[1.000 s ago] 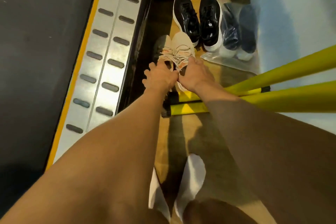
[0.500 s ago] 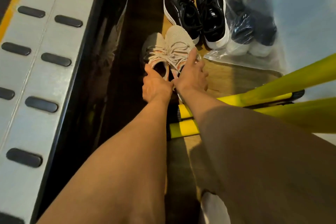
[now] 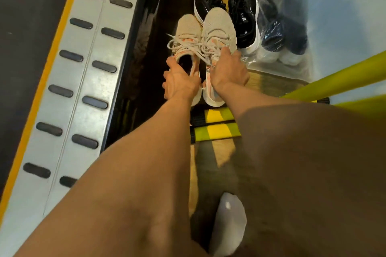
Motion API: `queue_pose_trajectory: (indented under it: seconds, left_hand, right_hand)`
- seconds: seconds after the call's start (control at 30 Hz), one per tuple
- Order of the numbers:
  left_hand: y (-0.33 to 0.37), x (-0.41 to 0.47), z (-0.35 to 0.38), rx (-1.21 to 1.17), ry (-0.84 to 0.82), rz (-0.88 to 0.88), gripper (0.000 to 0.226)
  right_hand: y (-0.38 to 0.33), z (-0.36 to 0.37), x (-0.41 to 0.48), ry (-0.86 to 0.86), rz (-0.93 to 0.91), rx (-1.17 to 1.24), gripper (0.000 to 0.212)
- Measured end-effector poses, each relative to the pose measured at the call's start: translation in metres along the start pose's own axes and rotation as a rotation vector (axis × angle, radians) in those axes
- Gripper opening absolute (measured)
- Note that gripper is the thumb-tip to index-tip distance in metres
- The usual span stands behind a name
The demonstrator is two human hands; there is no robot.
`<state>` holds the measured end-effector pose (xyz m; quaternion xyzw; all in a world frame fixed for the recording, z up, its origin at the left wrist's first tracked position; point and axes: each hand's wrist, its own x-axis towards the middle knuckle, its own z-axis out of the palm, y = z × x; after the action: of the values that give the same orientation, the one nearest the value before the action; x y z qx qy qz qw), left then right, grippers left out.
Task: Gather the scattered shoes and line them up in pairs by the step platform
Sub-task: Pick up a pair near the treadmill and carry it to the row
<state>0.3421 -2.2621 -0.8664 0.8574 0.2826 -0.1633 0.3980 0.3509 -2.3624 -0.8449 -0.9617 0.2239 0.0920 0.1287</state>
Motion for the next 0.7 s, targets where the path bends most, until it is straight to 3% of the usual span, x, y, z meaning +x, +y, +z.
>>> queue_pose_trajectory:
  seconds: [0.33,0.7]
  left_hand:
    - [0.067,-0.131,-0.14,-0.152,-0.154,-0.091,0.089]
    - [0.175,-0.337,-0.385,-0.05,0.026,-0.05,0.078]
  right_hand:
    - [-0.037,-0.193,-0.082,-0.109,-0.004,-0.123,0.049]
    - [-0.129,-0.465,-0.255,-0.158,-0.136,-0.133,0.055]
